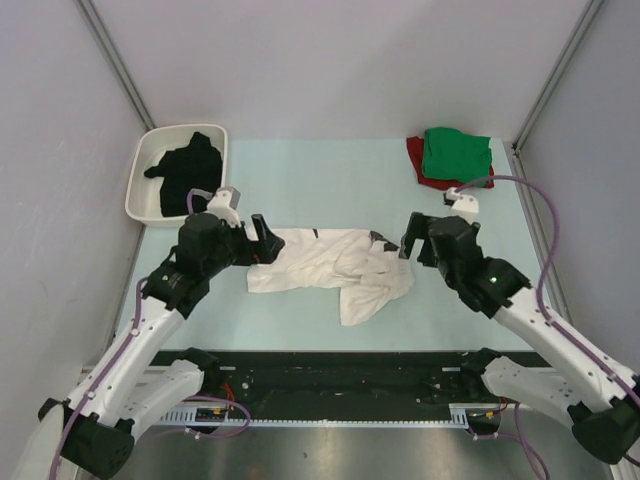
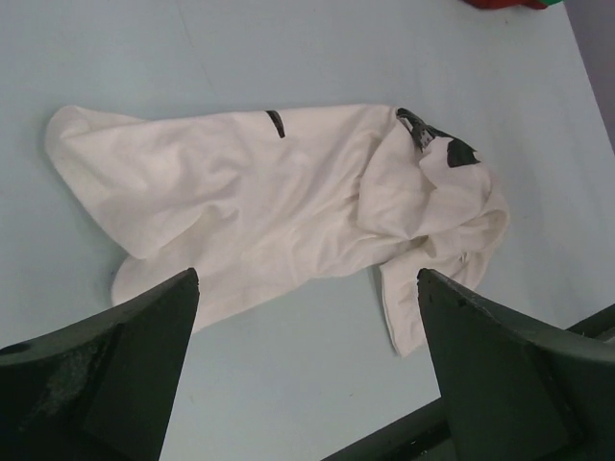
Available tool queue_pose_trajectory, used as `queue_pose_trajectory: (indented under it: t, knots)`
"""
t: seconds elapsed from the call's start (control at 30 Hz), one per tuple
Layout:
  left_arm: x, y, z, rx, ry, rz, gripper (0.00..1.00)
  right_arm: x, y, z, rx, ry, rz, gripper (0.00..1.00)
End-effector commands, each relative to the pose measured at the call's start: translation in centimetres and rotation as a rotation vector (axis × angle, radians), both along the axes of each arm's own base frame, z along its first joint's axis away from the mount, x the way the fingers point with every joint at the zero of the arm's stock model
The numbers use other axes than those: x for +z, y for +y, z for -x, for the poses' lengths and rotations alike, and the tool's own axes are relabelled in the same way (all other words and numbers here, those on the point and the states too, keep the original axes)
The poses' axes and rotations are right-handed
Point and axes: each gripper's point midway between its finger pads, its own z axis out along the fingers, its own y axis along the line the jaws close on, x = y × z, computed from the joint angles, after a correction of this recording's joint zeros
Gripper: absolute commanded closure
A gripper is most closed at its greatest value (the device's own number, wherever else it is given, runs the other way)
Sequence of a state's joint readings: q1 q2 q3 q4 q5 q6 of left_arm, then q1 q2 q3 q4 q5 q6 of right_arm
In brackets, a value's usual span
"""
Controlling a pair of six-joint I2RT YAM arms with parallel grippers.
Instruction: Fold and stack the t-shirts
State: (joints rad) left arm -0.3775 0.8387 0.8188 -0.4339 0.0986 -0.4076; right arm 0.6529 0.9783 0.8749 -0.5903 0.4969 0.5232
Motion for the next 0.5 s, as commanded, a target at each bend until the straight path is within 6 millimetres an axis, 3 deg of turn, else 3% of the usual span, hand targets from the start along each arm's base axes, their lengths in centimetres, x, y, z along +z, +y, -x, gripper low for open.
queue_pose_trajectory:
  t: [0.0, 0.03, 0.13, 0.3, 0.47]
  knots:
    - [-1.7, -1.3, -0.3, 0.010, 0.055, 0.002, 0.00, 6.5, 3.3, -1.3, 0.070, -0.137, -0.165, 0.00]
    - [-2.4, -2.0, -0.1, -0.008, 0.071, -0.011, 0.00, 7.0, 4.6, -1.2, 0.109, -0.123, -0.180, 0.01]
    - [-6.3, -2.8, 0.3, 0.014, 0.187, -0.068, 0.00, 5.0, 8.1, -0.2, 0.207, -0.046, -0.169, 0.00]
    - [-12.1, -0.7, 1.2, 0.219, 0.363, -0.129, 0.00, 2.6, 9.8, 0.6, 0.233, 0.014, -0.111, 0.00]
    - [-14.3, 0.2, 0.9, 0.335, 0.412, -0.132, 0.00, 1.8, 10.1, 1.0, 0.249, 0.021, -0.066, 0.00]
